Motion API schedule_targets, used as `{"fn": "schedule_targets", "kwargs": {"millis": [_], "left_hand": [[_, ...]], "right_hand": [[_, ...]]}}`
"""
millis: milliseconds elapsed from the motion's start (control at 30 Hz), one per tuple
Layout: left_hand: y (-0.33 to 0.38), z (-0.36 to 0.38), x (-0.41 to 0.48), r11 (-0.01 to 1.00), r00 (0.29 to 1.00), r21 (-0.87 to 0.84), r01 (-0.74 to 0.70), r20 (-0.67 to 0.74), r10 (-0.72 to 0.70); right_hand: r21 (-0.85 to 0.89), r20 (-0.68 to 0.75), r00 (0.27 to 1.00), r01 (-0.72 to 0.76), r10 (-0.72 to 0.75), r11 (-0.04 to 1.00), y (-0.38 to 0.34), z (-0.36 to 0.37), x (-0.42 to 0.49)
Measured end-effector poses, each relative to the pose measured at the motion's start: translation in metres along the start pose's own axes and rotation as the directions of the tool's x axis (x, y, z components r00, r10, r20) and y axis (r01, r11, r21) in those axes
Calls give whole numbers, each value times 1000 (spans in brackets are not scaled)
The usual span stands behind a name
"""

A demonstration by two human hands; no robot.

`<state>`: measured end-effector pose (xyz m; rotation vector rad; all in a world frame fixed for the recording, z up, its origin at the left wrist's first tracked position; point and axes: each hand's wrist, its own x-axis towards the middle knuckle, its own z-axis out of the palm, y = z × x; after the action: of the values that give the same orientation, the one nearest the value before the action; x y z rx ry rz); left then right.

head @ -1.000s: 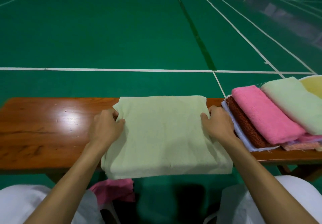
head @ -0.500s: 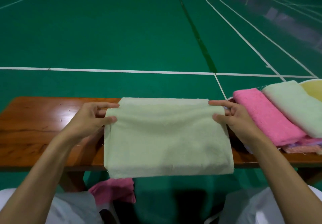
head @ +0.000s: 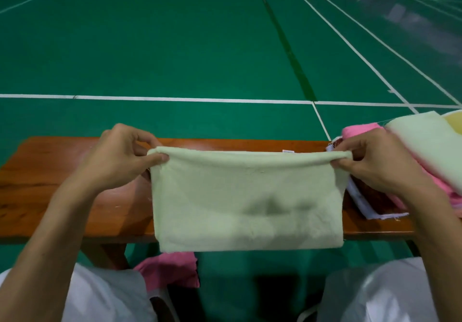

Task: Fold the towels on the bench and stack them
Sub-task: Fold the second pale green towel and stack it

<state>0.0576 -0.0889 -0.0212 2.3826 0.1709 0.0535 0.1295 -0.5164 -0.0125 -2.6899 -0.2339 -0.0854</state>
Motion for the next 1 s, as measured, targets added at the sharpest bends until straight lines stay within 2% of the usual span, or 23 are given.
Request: {"fn": "schedule_targets", "kwargs": {"millis": [100,200,267,333,400,433,500,567,600,633,667,700,733,767,800,833,900,933,1000], "left_hand": [[2,4,10,1000,1000,-10,-2,-21,2],[2,8,23,995,974,-62,-77,-220,62],[5,6,28,966,925,-151,-211,-350,147],[13,2,29,922,867,-196,-334,-449,218],[16,-3,25,895,840,-196,-400,-469,273],[16,-6,21,892,844,-187,-411,-448,295],[8,-9,10,913,895,-177,-368,-333,296],[-2,-6,1,966,971,-127,-224,-118,210],[-6,-4,-2,988,989,-49,-144,38,146],[-9,-1,-6,995,976,54,-80,208,67],[-11,4,-8,989,933,138,-44,361,-9],[-12,8,-10,982,885,190,-25,461,-66],[-15,13,-10,979,877,202,-16,472,-83],[-18,18,-8,980,909,199,-15,410,-69],[-22,24,-4,978,955,207,-22,293,-40],[-27,31,1,973,989,226,-51,146,18],[-29,51,11,947,984,297,-123,-90,156],[-26,65,14,934,965,316,-164,-146,219],[-11,95,19,905,941,351,-238,-147,305]], "right_hand": [[27,-104,994,-27,29,999,-7,3,12],[214,-252,965,-19,74,977,-13,8,22],[325,-387,919,67,68,943,-14,7,26],[363,-511,859,184,30,913,-14,3,27],[364,-564,825,277,-26,889,-11,-2,23],[366,-551,833,298,-53,881,-8,-4,20],[373,-430,897,280,-103,885,1,-6,12],[302,-248,958,220,-146,928,12,-1,5],[214,-132,977,194,-169,957,17,3,2],[97,20,984,174,-177,980,20,7,-1],[-17,199,969,155,-148,988,21,11,-4],[-103,368,927,122,-77,987,21,14,-7],[-148,481,877,67,12,987,20,17,-10],[-164,514,855,14,73,986,18,20,-12],[-164,456,886,-2,78,987,15,26,-12],[-177,327,944,23,37,984,13,35,-10],[-193,104,992,83,-64,978,2,61,-5],[-169,64,994,100,-90,981,-5,75,-4],[-131,79,991,117,-107,984,-21,103,0]]}}
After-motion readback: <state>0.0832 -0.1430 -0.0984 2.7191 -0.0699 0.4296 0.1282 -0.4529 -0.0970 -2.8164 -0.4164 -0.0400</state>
